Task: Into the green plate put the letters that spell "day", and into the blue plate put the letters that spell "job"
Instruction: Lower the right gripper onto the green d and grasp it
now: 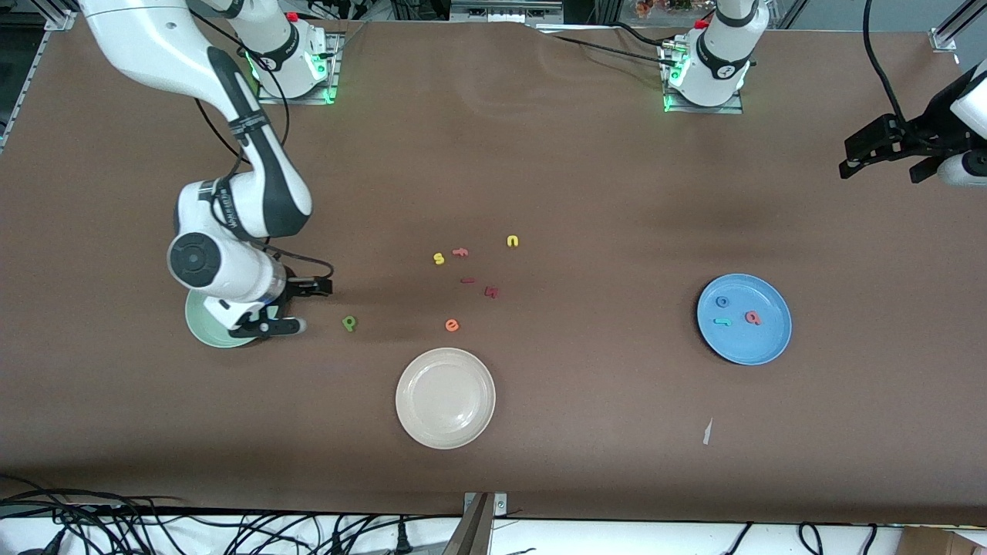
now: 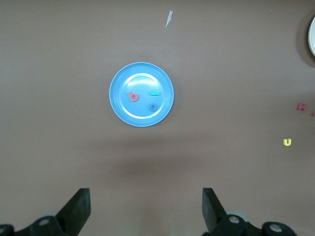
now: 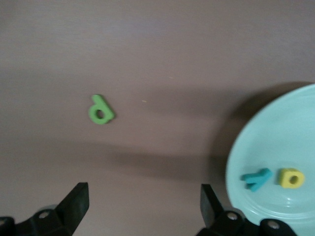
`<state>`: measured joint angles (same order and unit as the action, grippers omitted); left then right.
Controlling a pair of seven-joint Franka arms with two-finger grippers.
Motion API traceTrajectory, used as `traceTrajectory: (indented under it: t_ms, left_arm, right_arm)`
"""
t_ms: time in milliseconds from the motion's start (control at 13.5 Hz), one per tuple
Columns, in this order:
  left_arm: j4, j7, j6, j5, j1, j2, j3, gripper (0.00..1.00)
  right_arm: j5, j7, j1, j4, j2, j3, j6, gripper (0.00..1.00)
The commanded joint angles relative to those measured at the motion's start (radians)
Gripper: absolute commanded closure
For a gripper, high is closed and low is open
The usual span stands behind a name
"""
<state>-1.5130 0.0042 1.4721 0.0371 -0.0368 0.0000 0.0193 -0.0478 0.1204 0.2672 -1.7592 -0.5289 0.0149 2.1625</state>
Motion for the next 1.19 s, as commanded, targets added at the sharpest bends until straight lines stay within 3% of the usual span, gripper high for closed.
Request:
traceTrajectory:
  t_ms: [0,371,1114]
  left_arm:
    - [0.034,-0.003,-0.024,-0.006,-0.003,0.017,0.002,0.00]
    - [0.036,-0.007,-0.024,-0.006,-0.003,0.017,0.002,0.00]
    - [0.036,-0.007,-0.024,-0.006,-0.003,0.017,0.002,0.00]
  right_arm:
    - [-0.012,0.005,0.027,0.075,-0.055,0.005,-0.001,0.00]
    - [-0.001,-0.126,0.041,0.078,-0.098,0.005,0.146,0.00]
    - [0.003,-0.369,0.066,0.067,-0.160,0.004,0.207,0.03]
